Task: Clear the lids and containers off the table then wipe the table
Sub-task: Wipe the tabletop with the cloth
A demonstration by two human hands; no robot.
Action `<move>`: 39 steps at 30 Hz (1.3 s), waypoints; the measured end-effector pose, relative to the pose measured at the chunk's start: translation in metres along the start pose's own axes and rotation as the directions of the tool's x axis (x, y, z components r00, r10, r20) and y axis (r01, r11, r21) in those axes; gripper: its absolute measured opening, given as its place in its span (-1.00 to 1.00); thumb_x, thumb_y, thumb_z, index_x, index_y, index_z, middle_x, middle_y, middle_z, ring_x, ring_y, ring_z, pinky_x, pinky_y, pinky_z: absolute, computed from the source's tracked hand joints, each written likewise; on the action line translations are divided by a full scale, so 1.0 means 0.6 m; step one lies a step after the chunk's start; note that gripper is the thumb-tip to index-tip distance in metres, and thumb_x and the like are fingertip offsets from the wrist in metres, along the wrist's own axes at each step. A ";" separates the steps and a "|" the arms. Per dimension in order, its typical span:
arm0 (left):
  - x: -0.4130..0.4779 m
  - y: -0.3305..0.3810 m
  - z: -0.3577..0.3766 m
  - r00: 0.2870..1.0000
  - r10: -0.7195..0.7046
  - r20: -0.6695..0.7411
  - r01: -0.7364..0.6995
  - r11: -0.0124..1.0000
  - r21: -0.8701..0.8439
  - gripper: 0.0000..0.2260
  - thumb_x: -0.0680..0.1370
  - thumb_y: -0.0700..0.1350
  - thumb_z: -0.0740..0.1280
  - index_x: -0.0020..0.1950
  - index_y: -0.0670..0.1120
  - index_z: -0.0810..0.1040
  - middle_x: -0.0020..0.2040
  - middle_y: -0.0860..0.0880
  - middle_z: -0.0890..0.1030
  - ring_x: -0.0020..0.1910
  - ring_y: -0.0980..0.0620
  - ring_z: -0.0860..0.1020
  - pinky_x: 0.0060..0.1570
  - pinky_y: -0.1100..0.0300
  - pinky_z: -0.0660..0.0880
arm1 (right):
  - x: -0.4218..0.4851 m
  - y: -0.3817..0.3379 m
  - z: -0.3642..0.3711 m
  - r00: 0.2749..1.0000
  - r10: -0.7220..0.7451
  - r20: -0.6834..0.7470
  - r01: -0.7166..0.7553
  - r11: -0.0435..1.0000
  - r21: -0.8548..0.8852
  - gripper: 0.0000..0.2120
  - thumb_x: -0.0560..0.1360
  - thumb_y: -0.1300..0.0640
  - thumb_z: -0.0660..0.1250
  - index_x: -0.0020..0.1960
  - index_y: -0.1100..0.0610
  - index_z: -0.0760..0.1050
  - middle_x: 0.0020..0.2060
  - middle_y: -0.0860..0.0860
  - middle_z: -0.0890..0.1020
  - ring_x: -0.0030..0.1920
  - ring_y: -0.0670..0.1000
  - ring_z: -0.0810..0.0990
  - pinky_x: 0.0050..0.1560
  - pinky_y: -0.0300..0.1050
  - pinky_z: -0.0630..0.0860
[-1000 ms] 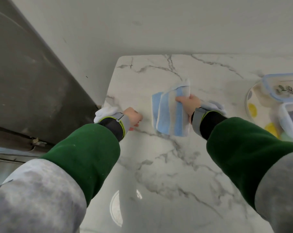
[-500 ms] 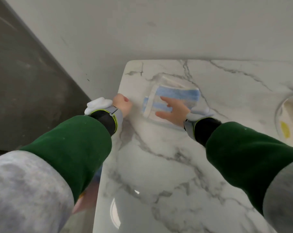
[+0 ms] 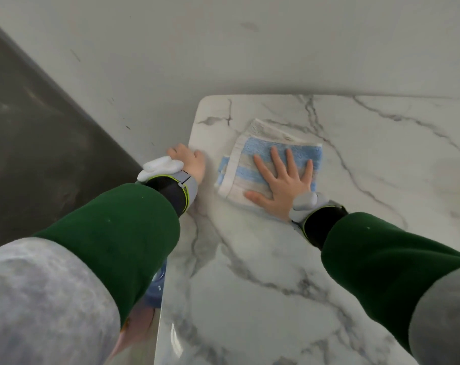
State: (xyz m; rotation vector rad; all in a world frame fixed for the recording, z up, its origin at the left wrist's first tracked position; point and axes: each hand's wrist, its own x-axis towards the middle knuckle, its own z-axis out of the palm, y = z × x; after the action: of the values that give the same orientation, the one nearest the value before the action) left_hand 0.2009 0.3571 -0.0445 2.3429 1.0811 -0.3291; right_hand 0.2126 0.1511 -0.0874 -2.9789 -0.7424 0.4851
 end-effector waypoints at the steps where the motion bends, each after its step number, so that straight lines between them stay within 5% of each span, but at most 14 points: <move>1: 0.010 0.002 0.001 1.000 -0.008 -0.009 0.008 1.000 -0.006 -0.59 0.65 -0.07 0.05 0.40 -0.31 0.27 0.40 -0.29 0.30 0.39 -0.20 0.30 0.40 0.00 0.19 | 0.016 -0.004 0.000 1.000 0.000 -0.025 0.000 1.000 0.000 -0.24 0.36 -0.51 -0.22 0.46 -0.28 -0.34 0.53 -0.07 -0.25 0.52 0.17 -0.29 0.41 0.39 -0.29; 6: 0.056 0.005 0.019 0.996 -0.033 0.080 0.041 0.994 -0.101 -0.50 0.67 0.05 -0.03 0.39 -0.31 0.31 0.39 -0.29 0.37 0.38 -0.25 0.35 0.40 -0.05 0.24 | 0.094 -0.024 0.006 0.989 0.044 -0.141 -0.047 0.999 -0.018 -0.27 0.35 -0.50 -0.35 0.46 -0.29 -0.31 0.55 -0.06 -0.16 0.52 0.22 -0.23 0.39 0.44 -0.28; 12: 0.074 0.003 0.041 0.984 -0.073 0.160 0.114 0.958 -0.264 -0.43 0.65 0.16 -0.10 0.52 -0.20 0.12 0.53 -0.18 0.16 0.52 -0.13 0.13 0.49 0.03 0.01 | 0.185 -0.039 -0.015 0.976 0.043 -0.212 -0.059 0.996 -0.068 -0.18 0.36 -0.49 -0.35 0.53 -0.15 -0.12 0.55 0.07 -0.07 0.53 0.22 -0.23 0.41 0.37 -0.33; 17: 0.078 0.005 0.034 0.974 -0.060 0.219 0.121 0.954 -0.276 -0.40 0.65 0.16 -0.16 0.52 -0.22 0.11 0.52 -0.21 0.16 0.51 -0.16 0.15 0.47 0.04 0.07 | 0.245 -0.114 -0.025 0.966 -0.125 -0.225 0.123 0.992 -0.023 -0.23 0.47 -0.38 -0.14 0.51 0.07 0.10 0.54 0.09 0.03 0.54 0.19 -0.11 0.46 0.31 -0.19; 22: 0.071 0.012 0.032 0.970 -0.095 0.225 0.157 0.948 -0.276 -0.36 0.63 0.19 -0.17 0.51 -0.26 0.12 0.51 -0.26 0.17 0.50 -0.20 0.15 0.47 0.01 0.05 | 0.253 -0.138 -0.026 0.951 -0.247 -0.189 0.246 0.969 -0.026 -0.28 0.42 -0.35 -0.30 0.53 -0.12 -0.05 0.55 -0.02 0.02 0.55 0.15 -0.10 0.44 0.30 -0.22; 26: 0.065 0.009 0.034 0.977 -0.064 0.204 0.104 0.976 -0.190 -0.32 0.61 0.25 -0.21 0.52 -0.21 0.14 0.51 -0.23 0.18 0.50 -0.18 0.16 0.46 0.01 0.04 | 0.260 -0.044 -0.042 0.982 -0.088 -0.169 0.094 0.995 0.028 -0.36 0.50 -0.36 -0.15 0.52 -0.18 -0.12 0.55 -0.06 -0.07 0.55 0.09 -0.15 0.48 0.27 -0.21; 31: 0.064 0.010 0.036 0.973 -0.072 0.222 0.101 0.987 -0.126 -0.26 0.57 0.31 -0.22 0.53 -0.21 0.11 0.52 -0.23 0.17 0.51 -0.19 0.15 0.47 -0.02 0.04 | 0.232 0.027 -0.048 0.978 0.148 -0.145 -0.148 0.989 0.013 -0.33 0.49 -0.37 -0.24 0.53 -0.15 -0.19 0.55 -0.05 -0.12 0.54 0.12 -0.20 0.46 0.32 -0.21; 39: 0.068 0.011 0.035 0.978 -0.086 0.188 0.114 0.983 -0.142 -0.29 0.58 0.30 -0.20 0.53 -0.18 0.12 0.53 -0.21 0.18 0.51 -0.17 0.16 0.47 -0.01 0.04 | 0.211 -0.063 -0.026 0.965 -0.234 -0.115 0.230 0.972 -0.045 -0.33 0.46 -0.39 -0.19 0.52 -0.18 -0.10 0.55 -0.06 -0.07 0.55 0.10 -0.16 0.47 0.26 -0.25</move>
State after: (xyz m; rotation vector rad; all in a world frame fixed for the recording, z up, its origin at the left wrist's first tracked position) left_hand 0.2322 0.3673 -0.0770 2.0851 1.0980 -0.4707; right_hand 0.3061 0.2436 -0.1055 -2.8641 -1.0776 0.2813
